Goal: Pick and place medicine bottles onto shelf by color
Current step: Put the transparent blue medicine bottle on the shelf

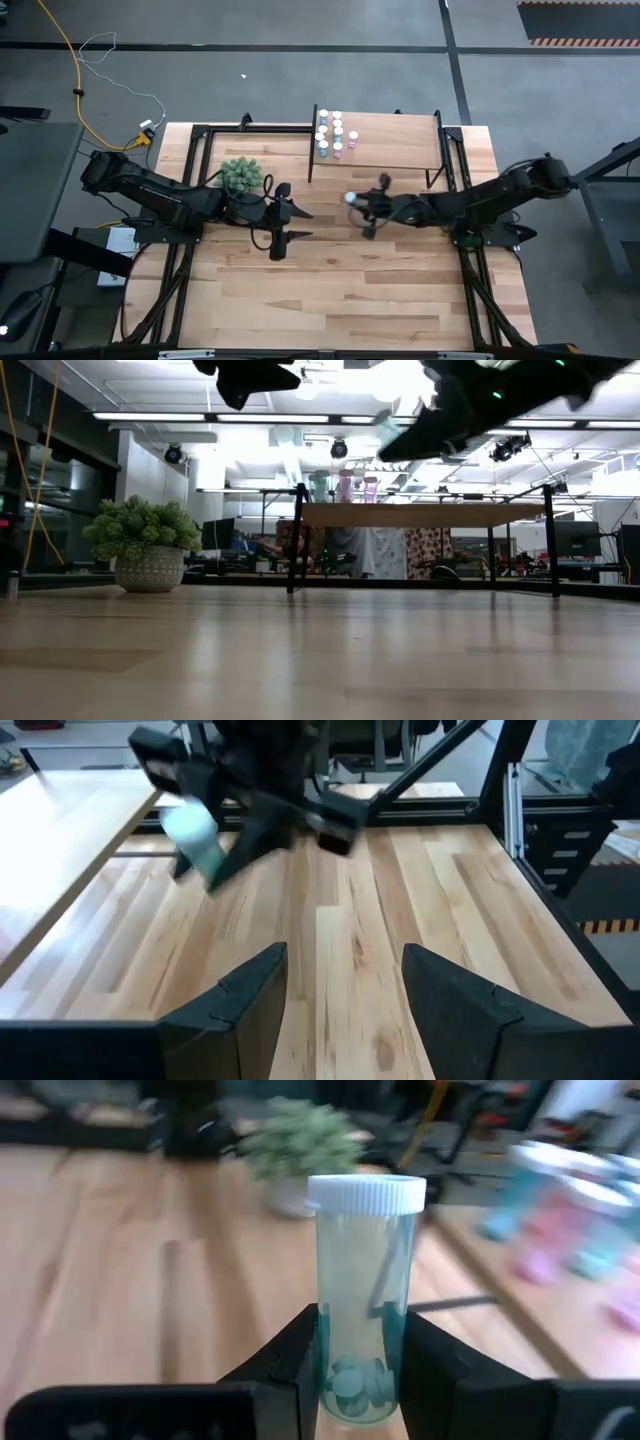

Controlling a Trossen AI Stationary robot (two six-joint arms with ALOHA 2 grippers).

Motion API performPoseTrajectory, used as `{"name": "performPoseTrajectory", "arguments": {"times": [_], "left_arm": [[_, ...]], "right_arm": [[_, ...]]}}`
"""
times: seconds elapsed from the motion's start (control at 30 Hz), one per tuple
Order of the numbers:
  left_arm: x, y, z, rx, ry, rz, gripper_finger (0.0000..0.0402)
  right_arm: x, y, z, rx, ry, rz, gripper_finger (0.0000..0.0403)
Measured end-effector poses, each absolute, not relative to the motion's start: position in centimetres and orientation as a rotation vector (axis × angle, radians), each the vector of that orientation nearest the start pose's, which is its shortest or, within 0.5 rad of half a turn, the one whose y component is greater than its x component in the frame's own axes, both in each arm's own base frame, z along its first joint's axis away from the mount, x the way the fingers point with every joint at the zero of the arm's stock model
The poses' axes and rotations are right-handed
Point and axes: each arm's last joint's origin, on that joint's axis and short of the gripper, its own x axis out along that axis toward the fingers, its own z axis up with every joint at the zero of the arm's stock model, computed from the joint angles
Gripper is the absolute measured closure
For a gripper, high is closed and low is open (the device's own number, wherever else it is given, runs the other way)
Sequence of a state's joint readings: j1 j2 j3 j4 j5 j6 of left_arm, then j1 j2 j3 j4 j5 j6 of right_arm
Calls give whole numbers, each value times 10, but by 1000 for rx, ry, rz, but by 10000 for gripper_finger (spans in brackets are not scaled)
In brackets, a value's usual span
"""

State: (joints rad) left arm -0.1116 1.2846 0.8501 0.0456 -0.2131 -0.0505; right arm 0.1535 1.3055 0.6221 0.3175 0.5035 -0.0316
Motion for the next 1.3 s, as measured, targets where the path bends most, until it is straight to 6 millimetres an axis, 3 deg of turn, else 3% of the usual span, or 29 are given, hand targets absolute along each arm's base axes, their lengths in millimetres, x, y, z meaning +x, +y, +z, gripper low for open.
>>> {"name": "performPoseTrajectory", "arguments": {"times": [0.2,0.37,0.93,1.3], "left_arm": [[281,-26,272,13,376,108,211],[281,-25,273,13,366,115,211],[282,-25,274,12,359,116,211],[281,-25,273,13,364,116,211]], "right_arm": [[222,10,200,-18,101,-480,312],[214,-6,189,61,-29,-542,312],[297,-52,165,34,46,-888,311],[303,-54,166,76,26,-971,311]]}}
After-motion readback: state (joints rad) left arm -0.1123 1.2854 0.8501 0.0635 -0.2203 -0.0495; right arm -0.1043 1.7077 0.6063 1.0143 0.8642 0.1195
